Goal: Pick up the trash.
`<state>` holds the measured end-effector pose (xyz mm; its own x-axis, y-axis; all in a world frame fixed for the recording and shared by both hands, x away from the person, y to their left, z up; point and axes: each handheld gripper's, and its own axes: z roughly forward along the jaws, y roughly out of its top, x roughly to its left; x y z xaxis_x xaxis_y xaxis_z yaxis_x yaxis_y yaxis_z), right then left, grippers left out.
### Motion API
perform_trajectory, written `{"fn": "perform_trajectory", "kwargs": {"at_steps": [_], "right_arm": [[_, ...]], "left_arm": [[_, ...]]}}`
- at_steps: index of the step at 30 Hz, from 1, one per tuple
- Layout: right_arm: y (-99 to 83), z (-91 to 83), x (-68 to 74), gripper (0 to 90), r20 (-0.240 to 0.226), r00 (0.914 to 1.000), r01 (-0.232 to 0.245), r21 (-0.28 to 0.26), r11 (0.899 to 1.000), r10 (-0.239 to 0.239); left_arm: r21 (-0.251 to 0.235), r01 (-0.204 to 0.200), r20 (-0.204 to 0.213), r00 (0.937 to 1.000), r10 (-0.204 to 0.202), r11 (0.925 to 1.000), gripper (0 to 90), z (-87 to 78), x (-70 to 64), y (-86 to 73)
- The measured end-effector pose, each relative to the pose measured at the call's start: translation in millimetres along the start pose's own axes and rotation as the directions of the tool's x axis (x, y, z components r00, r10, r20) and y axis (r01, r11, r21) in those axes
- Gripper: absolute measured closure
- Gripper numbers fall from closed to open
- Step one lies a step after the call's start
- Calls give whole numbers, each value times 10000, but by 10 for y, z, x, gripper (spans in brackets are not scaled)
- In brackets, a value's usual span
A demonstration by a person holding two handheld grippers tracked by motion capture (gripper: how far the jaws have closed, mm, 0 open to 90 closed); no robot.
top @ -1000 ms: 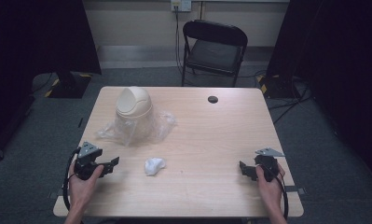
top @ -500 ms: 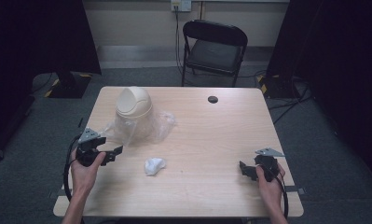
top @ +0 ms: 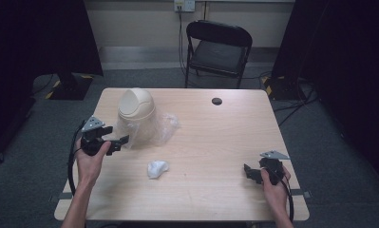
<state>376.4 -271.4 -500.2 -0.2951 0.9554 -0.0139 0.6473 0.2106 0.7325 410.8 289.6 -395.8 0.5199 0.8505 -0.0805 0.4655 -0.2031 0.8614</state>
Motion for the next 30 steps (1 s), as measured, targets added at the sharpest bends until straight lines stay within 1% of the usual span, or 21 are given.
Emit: {"fn": "perform_trajectory", "kwargs": {"at_steps": [1, 2, 5, 6, 8, 12, 13, 14, 16, 17, 19, 20, 21, 22, 23, 25, 26, 30], "right_arm": [[0, 0, 0, 114, 0, 10000, -2, 0, 10000, 2], [0, 0, -2, 114, -6, 10000, 26, -1, 10000, -26], [0, 0, 0, 114, 0, 10000, 2, 2, 10000, -2], [0, 0, -1, 114, 1, 10000, 13, 4, 10000, -13], [0, 0, -1, 114, -6, 10000, 18, -1, 10000, -18], [0, 0, -1, 114, 1, 10000, 14, 6, 10000, -14], [1, 1, -1, 114, 2, 10000, 6, -9, 10000, -6], [0, 0, -1, 114, 0, 10000, 15, 6, 10000, -15], [0, 0, -1, 114, 0, 10000, 14, 6, 10000, -14], [1, 1, -1, 114, -6, 10000, 15, -13, 10000, -15], [0, 0, 0, 114, -2, 10000, -3, 1, 10000, 3], [0, 0, -2, 114, 3, 10000, 24, -2, 10000, -24], [0, 0, -2, 114, 3, 10000, 24, -2, 10000, -24], [0, 0, -2, 114, -7, 10000, 22, 0, 10000, -22], [0, 0, -2, 114, -7, 10000, 22, 0, 10000, -22], [0, 0, -1, 114, 0, 10000, 13, 6, 10000, -13], [0, 0, -1, 114, 0, 10000, 13, 6, 10000, -13], [0, 0, -2, 114, -7, 10000, 26, -2, 10000, -26]], "left_arm": [[-114, 38, 105, 9999, -37, 9999, 191, -1, 10, 42], [-159, 17, 100, 9999, -16, 9999, 192, -2, 16, 65], [-87, -275, -42, 9996, 275, 9996, 192, 23, 21, 159], [-65, -317, -42, 9995, 317, 9995, 192, 43, 24, 194], [85, -514, -65, 9987, 515, 9986, 194, 81, 30, 255], [30, -585, 86, 9983, 584, 9983, 200, 153, 36, 361], [65, -741, 73, 9972, 740, 9972, 202, 188, 36, 408], [132, -772, 28, 9970, 772, 9969, 202, 208, 32, 435], [128, -699, 91, 9975, 698, 9975, 202, 239, 33, 486], [128, -699, 91, 9975, 698, 9975, 204, 239, 33, 486], [166, -645, 152, 9978, 642, 9978, 204, 272, 42, 537], [165, -663, 268, 9975, 659, 9977, 204, 305, 52, 583], [165, -663, 268, 9975, 659, 9977, 204, 305, 52, 583], [103, -549, 434, 9976, 544, 9984, 205, 327, 66, 598], [171, -471, 516, 9976, 462, 9987, 205, 344, 78, 605], [356, -446, 418, 9982, 431, 9984, 205, 416, 96, 610], [356, -446, 418, 9982, 431, 9984, 204, 416, 96, 610], [792, -969, 271, 9951, 950, 9921, 203, 492, 33, 632]]}}
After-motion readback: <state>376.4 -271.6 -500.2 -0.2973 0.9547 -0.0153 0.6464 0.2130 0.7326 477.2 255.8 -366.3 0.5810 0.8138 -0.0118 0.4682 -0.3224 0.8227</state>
